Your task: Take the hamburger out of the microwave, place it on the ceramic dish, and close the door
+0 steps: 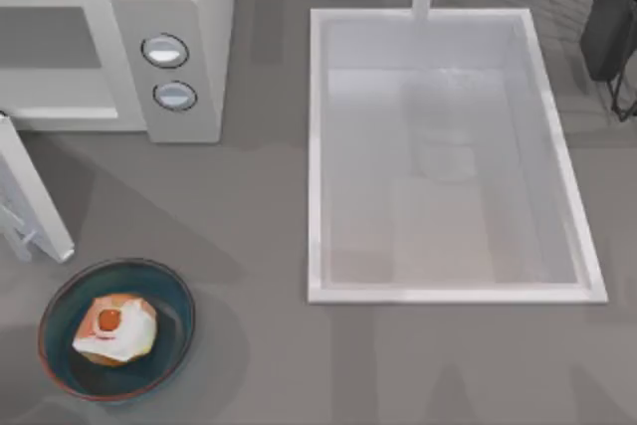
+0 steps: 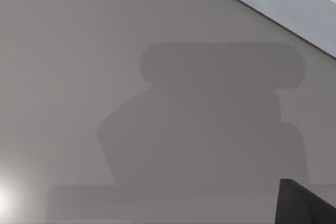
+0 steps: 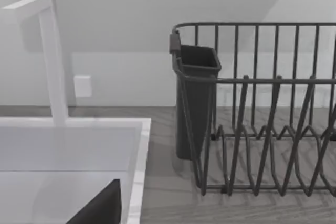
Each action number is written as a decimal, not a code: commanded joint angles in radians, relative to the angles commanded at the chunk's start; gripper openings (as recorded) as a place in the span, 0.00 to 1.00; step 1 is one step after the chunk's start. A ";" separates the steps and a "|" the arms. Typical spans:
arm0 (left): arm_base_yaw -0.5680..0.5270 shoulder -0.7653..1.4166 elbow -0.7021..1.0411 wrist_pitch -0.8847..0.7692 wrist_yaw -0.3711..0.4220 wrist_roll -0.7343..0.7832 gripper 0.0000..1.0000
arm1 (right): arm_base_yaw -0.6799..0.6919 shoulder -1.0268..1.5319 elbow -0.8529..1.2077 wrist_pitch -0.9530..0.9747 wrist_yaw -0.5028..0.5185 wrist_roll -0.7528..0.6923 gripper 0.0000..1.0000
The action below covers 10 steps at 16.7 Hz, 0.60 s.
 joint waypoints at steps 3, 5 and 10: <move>0.001 0.003 0.002 -0.002 0.002 -0.002 0.00 | 0.000 0.000 0.000 0.000 0.000 0.000 1.00; -0.034 -0.011 -0.008 -0.001 -0.025 -0.033 0.00 | 0.000 0.000 0.000 0.000 0.000 0.000 1.00; -0.268 -0.097 -0.063 0.008 -0.175 -0.203 0.00 | 0.000 0.000 0.000 0.000 0.000 0.000 1.00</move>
